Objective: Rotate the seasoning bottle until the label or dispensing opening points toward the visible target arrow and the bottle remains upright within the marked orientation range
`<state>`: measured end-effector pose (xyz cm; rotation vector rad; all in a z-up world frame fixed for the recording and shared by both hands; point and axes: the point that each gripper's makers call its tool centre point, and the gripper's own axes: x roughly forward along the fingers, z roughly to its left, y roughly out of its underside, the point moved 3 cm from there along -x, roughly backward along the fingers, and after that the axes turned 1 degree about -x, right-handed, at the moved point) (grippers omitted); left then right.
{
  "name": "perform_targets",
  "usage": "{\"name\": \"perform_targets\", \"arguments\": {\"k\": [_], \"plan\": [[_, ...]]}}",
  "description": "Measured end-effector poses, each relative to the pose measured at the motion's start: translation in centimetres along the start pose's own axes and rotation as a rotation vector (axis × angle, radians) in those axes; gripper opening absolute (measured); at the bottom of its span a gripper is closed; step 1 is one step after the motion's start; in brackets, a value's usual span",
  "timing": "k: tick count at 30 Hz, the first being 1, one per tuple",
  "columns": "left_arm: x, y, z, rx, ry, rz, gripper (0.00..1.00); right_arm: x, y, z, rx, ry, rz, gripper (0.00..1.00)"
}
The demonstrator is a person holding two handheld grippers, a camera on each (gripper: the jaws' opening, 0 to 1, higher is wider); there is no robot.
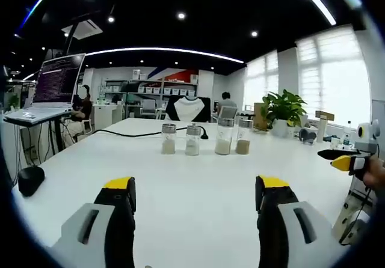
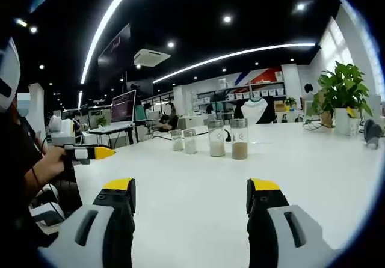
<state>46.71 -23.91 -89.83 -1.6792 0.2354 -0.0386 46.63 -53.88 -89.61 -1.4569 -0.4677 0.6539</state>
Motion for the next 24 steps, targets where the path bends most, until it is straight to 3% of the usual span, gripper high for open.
{"name": "perform_targets", "arguments": {"k": [13, 24], "plan": [[0.1, -1.5, -0.6, -0.002, 0.031, -0.036, 0.86, 0.3, -0.1, 0.7, -0.034, -0.027, 0.008, 0.77], [-0.4, -1.0, -0.3, 0.025, 0.022, -0.016, 0.87, 0.1, -0.6, 0.3, -0.048, -0.005, 0.006, 0.79]]}}
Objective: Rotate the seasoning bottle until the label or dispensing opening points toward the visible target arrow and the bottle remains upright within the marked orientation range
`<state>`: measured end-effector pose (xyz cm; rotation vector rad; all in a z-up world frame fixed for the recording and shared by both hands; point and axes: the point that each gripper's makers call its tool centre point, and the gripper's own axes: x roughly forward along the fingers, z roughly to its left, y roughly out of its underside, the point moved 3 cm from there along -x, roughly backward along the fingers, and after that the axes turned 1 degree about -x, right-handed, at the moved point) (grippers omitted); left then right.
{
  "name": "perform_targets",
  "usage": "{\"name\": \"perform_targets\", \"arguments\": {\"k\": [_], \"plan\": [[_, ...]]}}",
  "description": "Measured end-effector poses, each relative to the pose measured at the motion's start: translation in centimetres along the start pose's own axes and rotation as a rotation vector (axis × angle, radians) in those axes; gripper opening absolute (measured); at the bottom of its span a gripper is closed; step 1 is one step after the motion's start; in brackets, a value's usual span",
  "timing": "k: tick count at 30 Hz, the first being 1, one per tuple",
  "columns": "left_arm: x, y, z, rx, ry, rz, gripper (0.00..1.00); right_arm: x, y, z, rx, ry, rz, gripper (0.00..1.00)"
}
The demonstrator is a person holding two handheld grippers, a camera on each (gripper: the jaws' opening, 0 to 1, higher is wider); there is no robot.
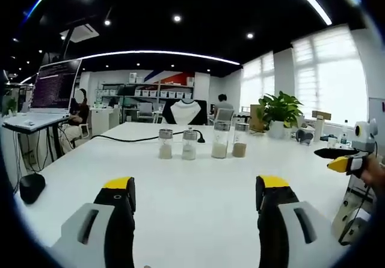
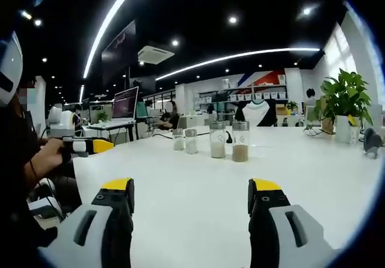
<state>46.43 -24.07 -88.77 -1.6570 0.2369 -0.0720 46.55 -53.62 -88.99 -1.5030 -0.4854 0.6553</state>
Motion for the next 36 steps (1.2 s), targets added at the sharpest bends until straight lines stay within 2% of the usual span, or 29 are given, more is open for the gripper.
{"name": "perform_targets", "arguments": {"k": [12, 28, 36], "plan": [[0.1, 0.1, -0.1, 0.000, 0.001, 0.003, 0.87, 0.3, -0.4, 0.5, -0.001, -0.029, -0.016, 0.78], [0.2, 0.7, -0.3, -0.006, 0.005, 0.021, 0.87, -0.1, 0.2, 0.0, 0.009, -0.006, -0.003, 0.79], [1.1, 0.8, -0.5, 0.020, 0.021, 0.035, 0.86, -0.2, 0.2, 0.0, 0.012, -0.005, 0.000, 0.79]]}}
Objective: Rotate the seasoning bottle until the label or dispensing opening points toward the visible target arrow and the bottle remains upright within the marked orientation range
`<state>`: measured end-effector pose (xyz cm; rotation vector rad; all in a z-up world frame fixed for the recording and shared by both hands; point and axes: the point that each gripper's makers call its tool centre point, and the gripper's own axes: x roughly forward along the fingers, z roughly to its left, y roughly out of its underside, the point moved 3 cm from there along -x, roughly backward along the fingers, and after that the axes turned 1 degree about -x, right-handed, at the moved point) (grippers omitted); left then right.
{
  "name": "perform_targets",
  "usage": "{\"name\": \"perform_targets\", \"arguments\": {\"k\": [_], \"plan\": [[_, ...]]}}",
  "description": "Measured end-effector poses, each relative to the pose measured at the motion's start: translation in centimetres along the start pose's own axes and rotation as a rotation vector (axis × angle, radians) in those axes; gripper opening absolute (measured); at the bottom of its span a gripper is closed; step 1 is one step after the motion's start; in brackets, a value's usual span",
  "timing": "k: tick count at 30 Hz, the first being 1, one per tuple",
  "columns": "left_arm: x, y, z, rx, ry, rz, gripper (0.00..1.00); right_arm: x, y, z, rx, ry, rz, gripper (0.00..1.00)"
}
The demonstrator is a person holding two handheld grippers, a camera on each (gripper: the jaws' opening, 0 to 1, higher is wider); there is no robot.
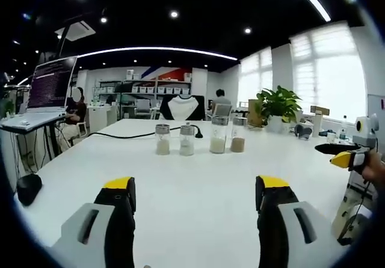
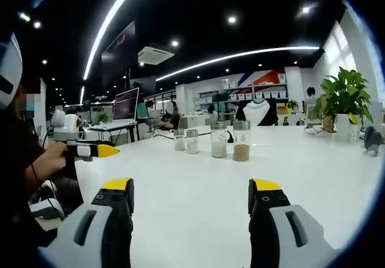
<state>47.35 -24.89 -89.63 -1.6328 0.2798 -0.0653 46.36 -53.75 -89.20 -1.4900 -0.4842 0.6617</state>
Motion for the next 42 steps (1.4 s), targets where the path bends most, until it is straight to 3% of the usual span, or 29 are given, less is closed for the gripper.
{"name": "perform_targets", "arguments": {"k": [5, 8, 12, 22, 29, 42], "plan": [[0.5, 0.1, 0.7, 0.068, -0.045, 0.019, 0.86, -0.2, -0.1, -0.2, 0.004, 0.009, -0.004, 0.79], [0.9, 0.1, 0.8, 0.080, -0.041, 0.025, 0.86, -0.2, 0.0, -0.2, 0.010, 0.014, -0.004, 0.78], [2.1, -0.1, 0.5, 0.048, 0.023, 0.008, 0.86, 0.0, 0.2, 0.0, 0.021, 0.006, -0.001, 0.78], [4.2, -1.0, 0.3, 0.076, 0.061, -0.009, 0.86, 0.3, -0.2, 0.5, 0.016, -0.009, -0.003, 0.78], [4.9, -1.1, 0.5, 0.082, 0.070, -0.004, 0.86, 0.3, -0.1, 0.3, 0.015, -0.003, 0.003, 0.78], [7.0, -2.9, 1.6, 0.030, 0.044, -0.064, 0.85, 0.5, -0.2, 0.3, 0.011, -0.005, 0.005, 0.78]]}}
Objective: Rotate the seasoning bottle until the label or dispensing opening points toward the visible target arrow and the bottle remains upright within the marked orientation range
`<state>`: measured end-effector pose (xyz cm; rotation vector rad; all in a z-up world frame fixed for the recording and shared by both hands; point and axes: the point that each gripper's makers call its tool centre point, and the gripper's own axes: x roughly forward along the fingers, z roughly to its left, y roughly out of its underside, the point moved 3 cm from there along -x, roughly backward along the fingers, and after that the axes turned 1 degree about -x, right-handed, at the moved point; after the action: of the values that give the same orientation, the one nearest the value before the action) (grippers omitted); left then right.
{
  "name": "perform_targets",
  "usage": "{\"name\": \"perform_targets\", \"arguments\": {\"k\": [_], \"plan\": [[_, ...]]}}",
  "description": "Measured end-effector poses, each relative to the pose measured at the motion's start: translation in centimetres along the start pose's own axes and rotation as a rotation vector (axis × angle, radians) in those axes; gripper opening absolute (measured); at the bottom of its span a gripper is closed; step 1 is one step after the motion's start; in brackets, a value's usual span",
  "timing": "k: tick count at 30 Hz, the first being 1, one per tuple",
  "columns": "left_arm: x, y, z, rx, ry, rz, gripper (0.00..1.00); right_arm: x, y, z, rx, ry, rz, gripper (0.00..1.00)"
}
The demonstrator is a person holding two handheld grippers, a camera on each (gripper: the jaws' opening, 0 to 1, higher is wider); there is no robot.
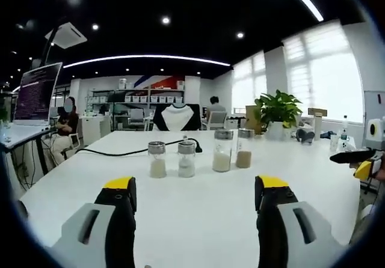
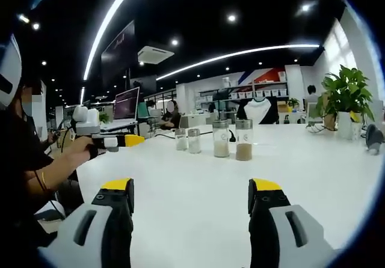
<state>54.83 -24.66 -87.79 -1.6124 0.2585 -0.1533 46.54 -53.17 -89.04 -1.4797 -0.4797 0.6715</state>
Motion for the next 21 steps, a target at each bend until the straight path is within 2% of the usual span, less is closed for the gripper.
{"name": "perform_targets", "arguments": {"k": [10, 16, 21], "plan": [[1.2, -0.2, 0.1, 0.013, 0.001, 0.007, 0.85, -0.3, 0.5, -0.2, 0.008, 0.015, 0.015, 0.78], [2.0, -0.6, 0.4, 0.049, 0.005, 0.014, 0.85, -0.5, 0.3, -0.1, 0.007, 0.018, 0.011, 0.78], [2.9, -0.8, 0.6, 0.069, 0.027, 0.023, 0.84, -0.6, 0.4, -0.3, 0.005, 0.028, 0.011, 0.78]]}}
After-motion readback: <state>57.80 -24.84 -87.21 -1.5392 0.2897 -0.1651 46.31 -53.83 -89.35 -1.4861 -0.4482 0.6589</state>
